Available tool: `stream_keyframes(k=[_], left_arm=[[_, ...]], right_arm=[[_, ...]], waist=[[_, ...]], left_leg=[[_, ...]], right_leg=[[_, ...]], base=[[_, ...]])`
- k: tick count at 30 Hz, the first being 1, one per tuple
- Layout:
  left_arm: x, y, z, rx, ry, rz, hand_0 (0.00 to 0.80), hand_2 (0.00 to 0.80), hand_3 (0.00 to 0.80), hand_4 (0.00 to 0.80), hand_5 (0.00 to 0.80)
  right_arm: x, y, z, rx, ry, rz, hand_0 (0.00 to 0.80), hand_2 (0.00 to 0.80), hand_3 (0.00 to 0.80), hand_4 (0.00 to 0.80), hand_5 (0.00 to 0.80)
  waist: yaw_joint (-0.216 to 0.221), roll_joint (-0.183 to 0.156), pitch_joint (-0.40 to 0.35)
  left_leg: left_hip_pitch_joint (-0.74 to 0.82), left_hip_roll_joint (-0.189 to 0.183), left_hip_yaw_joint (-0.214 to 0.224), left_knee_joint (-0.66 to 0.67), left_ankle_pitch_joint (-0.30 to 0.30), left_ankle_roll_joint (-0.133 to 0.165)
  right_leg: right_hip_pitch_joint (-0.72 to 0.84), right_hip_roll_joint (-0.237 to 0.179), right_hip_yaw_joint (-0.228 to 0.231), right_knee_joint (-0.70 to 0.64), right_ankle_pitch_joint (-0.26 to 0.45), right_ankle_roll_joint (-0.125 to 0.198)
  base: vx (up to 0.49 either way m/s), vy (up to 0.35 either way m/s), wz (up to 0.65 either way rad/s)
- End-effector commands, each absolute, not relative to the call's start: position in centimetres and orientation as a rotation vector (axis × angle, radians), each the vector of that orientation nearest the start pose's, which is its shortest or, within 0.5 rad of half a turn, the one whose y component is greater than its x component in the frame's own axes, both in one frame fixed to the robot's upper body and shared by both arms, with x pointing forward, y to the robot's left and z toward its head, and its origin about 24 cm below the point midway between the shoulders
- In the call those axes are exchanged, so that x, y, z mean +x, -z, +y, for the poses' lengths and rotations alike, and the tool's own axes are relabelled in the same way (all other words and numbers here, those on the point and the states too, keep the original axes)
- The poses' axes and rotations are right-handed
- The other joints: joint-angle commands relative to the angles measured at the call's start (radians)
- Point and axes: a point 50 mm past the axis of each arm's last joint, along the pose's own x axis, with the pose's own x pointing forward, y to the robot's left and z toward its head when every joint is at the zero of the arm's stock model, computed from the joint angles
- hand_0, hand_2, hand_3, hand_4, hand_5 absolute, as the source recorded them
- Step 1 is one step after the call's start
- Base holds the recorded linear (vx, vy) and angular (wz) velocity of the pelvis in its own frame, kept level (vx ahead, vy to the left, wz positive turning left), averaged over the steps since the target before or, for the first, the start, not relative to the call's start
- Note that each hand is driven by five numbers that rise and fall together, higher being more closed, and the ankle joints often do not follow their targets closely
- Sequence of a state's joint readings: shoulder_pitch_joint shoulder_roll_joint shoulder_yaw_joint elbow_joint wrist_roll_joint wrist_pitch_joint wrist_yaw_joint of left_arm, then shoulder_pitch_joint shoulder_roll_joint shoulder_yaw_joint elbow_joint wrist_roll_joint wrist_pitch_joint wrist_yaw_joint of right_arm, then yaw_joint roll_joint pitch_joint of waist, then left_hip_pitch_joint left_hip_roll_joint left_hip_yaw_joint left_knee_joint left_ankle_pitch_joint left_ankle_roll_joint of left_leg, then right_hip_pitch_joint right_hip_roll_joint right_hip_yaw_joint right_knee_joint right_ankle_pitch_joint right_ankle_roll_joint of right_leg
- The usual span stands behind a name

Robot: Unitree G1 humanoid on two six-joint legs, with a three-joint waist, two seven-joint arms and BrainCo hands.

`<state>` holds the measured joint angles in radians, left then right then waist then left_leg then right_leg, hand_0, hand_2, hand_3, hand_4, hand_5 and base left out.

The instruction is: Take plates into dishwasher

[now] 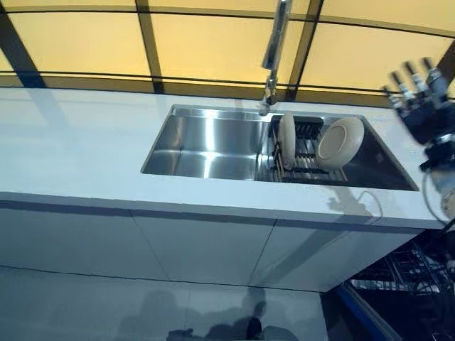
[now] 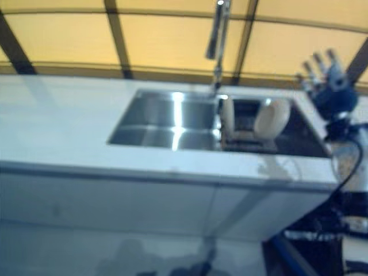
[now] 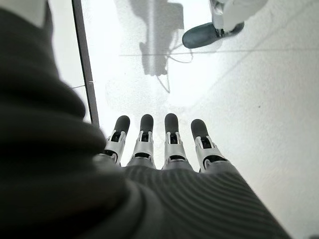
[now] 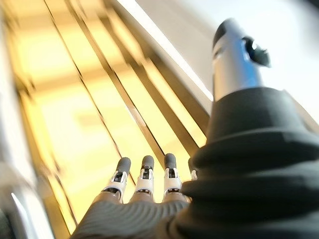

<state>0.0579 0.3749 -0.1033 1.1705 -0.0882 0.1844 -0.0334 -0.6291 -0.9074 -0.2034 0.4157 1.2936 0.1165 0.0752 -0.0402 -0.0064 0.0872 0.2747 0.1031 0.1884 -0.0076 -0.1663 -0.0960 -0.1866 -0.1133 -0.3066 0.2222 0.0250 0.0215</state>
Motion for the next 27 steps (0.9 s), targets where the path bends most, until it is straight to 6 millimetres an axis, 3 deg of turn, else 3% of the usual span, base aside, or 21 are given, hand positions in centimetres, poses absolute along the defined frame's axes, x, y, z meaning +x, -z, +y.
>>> stream_keyframes(k=[1, 2, 3, 4, 5, 6, 7, 8, 9, 10, 11, 12, 14, 16, 19, 22, 25, 27], left_arm=[[6.3, 14.0, 31.2, 0.307, -0.308, 1.430, 0.000, 0.000, 0.000, 0.000, 0.000], [5.9, 14.1, 31.4, 0.293, -0.338, 1.450, 0.000, 0.000, 0.000, 0.000, 0.000], [5.2, 14.2, 31.4, 0.269, -0.365, 1.469, 0.000, 0.000, 0.000, 0.000, 0.000], [4.8, 14.3, 31.1, 0.243, -0.380, 1.482, 0.000, 0.000, 0.000, 0.000, 0.000], [4.0, 14.6, 30.8, 0.215, -0.386, 1.501, 0.000, 0.000, 0.000, 0.000, 0.000], [3.9, 14.7, 30.4, 0.206, -0.379, 1.503, 0.000, 0.000, 0.000, 0.000, 0.000], [4.0, 15.0, 29.8, 0.197, -0.361, 1.503, 0.000, 0.000, 0.000, 0.000, 0.000], [4.1, 15.1, 29.3, 0.191, -0.353, 1.498, 0.000, 0.000, 0.000, 0.000, 0.000], [4.5, 15.1, 29.2, 0.192, -0.343, 1.480, 0.000, 0.000, 0.000, 0.000, 0.000], [5.0, 15.0, 29.4, 0.214, -0.327, 1.463, 0.000, 0.000, 0.000, 0.000, 0.000], [5.7, 14.9, 29.4, 0.228, -0.320, 1.447, 0.000, 0.000, 0.000, 0.000, 0.000], [6.0, 14.8, 29.5, 0.232, -0.324, 1.440, 0.000, 0.000, 0.000, 0.000, 0.000], [7.6, 14.5, 29.7, 0.246, -0.325, 1.399, 0.000, 0.000, 0.000, 0.000, 0.000], [9.4, 14.0, 29.8, 0.254, -0.328, 1.350, 0.000, 0.000, 0.000, 0.000, 0.000], [10.8, 13.5, 30.1, 0.261, -0.326, 1.306, 0.000, 0.000, 0.000, 0.000, 0.000], [11.3, 13.4, 30.0, 0.262, -0.299, 1.282, 0.000, 0.000, 0.000, 0.000, 0.000], [11.4, 13.4, 29.7, 0.282, -0.247, 1.275, 0.000, 0.000, 0.000, 0.000, 0.000], [11.1, 13.5, 29.6, 0.310, -0.216, 1.281, 0.000, 0.000, 0.000, 0.000, 0.000]], right_arm=[[30.1, -29.9, -38.2, 0.460, 0.387, -0.543, 0.000, 0.000, 0.000, 0.000, 0.000], [29.8, -30.6, -39.4, 0.410, 0.526, -0.519, 0.000, 0.000, 0.000, 0.000, 0.000], [29.8, -31.1, -40.1, 0.381, 0.588, -0.501, 0.000, 0.000, 0.000, 0.000, 0.000], [30.1, -31.5, -40.1, 0.337, 0.610, -0.480, 0.000, 0.000, 0.000, 0.000, 0.000], [30.2, -32.1, -40.2, 0.245, 0.678, -0.460, 0.000, 0.000, 0.000, 0.000, 0.000], [30.4, -32.7, -39.8, 0.215, 0.701, -0.469, 0.000, 0.000, 0.000, 0.000, 0.000], [30.7, -33.1, -39.4, 0.193, 0.719, -0.476, 0.000, 0.000, 0.000, 0.000, 0.000], [31.0, -33.2, -39.0, 0.181, 0.708, -0.469, 0.000, 0.000, 0.000, 0.000, 0.000], [31.4, -33.5, -38.3, 0.147, 0.723, -0.469, 0.000, 0.000, 0.000, 0.000, 0.000], [31.6, -33.7, -38.0, 0.098, 0.740, -0.469, 0.000, 0.000, 0.000, 0.000, 0.000], [31.9, -33.6, -37.6, 0.080, 0.699, -0.457, 0.000, 0.000, 0.000, 0.000, 0.000], [32.1, -33.6, -37.0, 0.094, 0.671, -0.449, 0.000, 0.000, 0.000, 0.000, 0.000], [32.5, -33.0, -36.4, 0.052, 0.611, -0.396, 0.000, 0.000, 0.000, 0.000, 0.000], [32.6, -32.1, -36.7, -0.004, 0.586, -0.364, 0.000, 0.000, 0.000, 0.000, 0.000], [33.0, -32.2, -36.1, -0.003, 0.534, -0.357, 0.000, 0.000, 0.000, 0.000, 0.000], [33.8, -32.4, -34.5, -0.036, 0.457, -0.345, 0.000, 0.000, 0.000, 0.000, 0.000], [34.3, -32.1, -33.6, -0.056, 0.388, -0.304, 0.000, 0.000, 0.000, 0.000, 0.000], [34.7, -31.5, -32.9, -0.076, 0.341, -0.266, 0.000, 0.000, 0.000, 0.000, 0.000]], waist=[[0.017, -0.035, -0.016], [0.017, -0.037, -0.019], [0.024, -0.042, -0.021], [0.031, -0.049, -0.017], [0.056, -0.066, -0.001], [0.068, -0.071, 0.008], [0.099, -0.064, 0.029], [0.119, -0.052, 0.043], [0.136, -0.041, 0.058], [0.138, -0.041, 0.071], [0.140, -0.055, 0.073], [0.136, -0.050, 0.058], [0.117, -0.046, 0.032], [0.115, -0.049, 0.022], [0.117, -0.057, 0.009], [0.115, -0.059, 0.001], [0.116, -0.058, -0.008], [0.119, -0.057, -0.013]], left_leg=[[-0.008, -0.002, -0.063, 0.126, -0.056, 0.042], [-0.020, 0.025, -0.068, 0.198, -0.024, 0.019], [-0.054, 0.051, -0.085, 0.321, 0.048, -0.003], [-0.108, 0.054, -0.108, 0.470, 0.112, -0.011], [-0.244, 0.029, -0.143, 0.679, 0.206, -0.017], [-0.351, -0.007, -0.174, 0.777, 0.211, -0.014], [-0.474, -0.114, -0.182, 0.787, 0.197, -0.002], [-0.517, -0.156, -0.182, 0.715, 0.199, 0.002], [-0.508, -0.136, -0.179, 0.512, 0.215, 0.016], [-0.513, -0.098, -0.143, 0.447, 0.229, 0.031], [-0.476, -0.142, -0.140, 0.428, 0.105, 0.070], [-0.436, -0.148, -0.165, 0.345, 0.105, 0.073], [-0.341, -0.143, -0.149, 0.225, 0.102, 0.079], [-0.295, -0.142, -0.153, 0.170, 0.095, 0.081], [-0.273, -0.141, -0.148, 0.132, 0.085, 0.087], [-0.275, -0.143, -0.127, 0.136, 0.071, 0.095], [-0.269, -0.150, -0.135, 0.118, 0.071, 0.106], [-0.262, -0.147, -0.133, 0.098, 0.081, 0.121]], right_leg=[[0.015, -0.109, 0.075, 0.019, 0.016, 0.152], [0.040, -0.082, 0.085, -0.013, 0.005, 0.123], [0.072, -0.052, 0.093, -0.049, -0.003, 0.087], [0.093, -0.036, 0.101, -0.068, -0.010, 0.058], [0.134, -0.021, 0.122, -0.093, -0.016, 0.019], [0.157, -0.022, 0.124, -0.106, -0.014, 0.009], [0.193, -0.013, 0.139, -0.115, -0.020, 0.007], [0.221, 0.002, 0.162, -0.119, -0.031, 0.012], [0.255, 0.025, 0.193, -0.134, -0.041, 0.020], [0.260, 0.028, 0.191, -0.096, -0.074, 0.012], [0.258, 0.005, 0.188, -0.088, -0.083, 0.023], [0.245, 0.012, 0.194, -0.086, -0.080, 0.033], [0.219, 0.001, 0.169, -0.081, -0.064, 0.052], [0.211, -0.017, 0.149, -0.106, -0.035, 0.078], [0.209, -0.029, 0.138, -0.168, -0.007, 0.090], [0.207, -0.035, 0.137, -0.195, 0.007, 0.093], [0.209, -0.029, 0.150, -0.197, 0.004, 0.093], [0.196, -0.011, 0.139, -0.122, -0.043, 0.082]], base=[[0.079, -0.152, -0.37], [0.099, -0.191, -0.14], [0.077, -0.201, -0.28], [0.080, -0.177, -0.53], [0.051, -0.096, -0.82], [0.061, 0.041, -0.95], [0.072, 0.164, -0.90], [0.164, 0.236, -0.95], [0.151, 0.183, -0.86], [0.158, 0.148, -0.79], [0.108, 0.114, -0.67], [0.153, 0.136, -0.63], [0.141, 0.103, -0.56], [0.092, -0.004, -0.42], [0.051, -0.038, -0.24], [0.048, 0.006, 0.20], [0.051, 0.027, 0.38], [0.065, -0.017, 0.16]])
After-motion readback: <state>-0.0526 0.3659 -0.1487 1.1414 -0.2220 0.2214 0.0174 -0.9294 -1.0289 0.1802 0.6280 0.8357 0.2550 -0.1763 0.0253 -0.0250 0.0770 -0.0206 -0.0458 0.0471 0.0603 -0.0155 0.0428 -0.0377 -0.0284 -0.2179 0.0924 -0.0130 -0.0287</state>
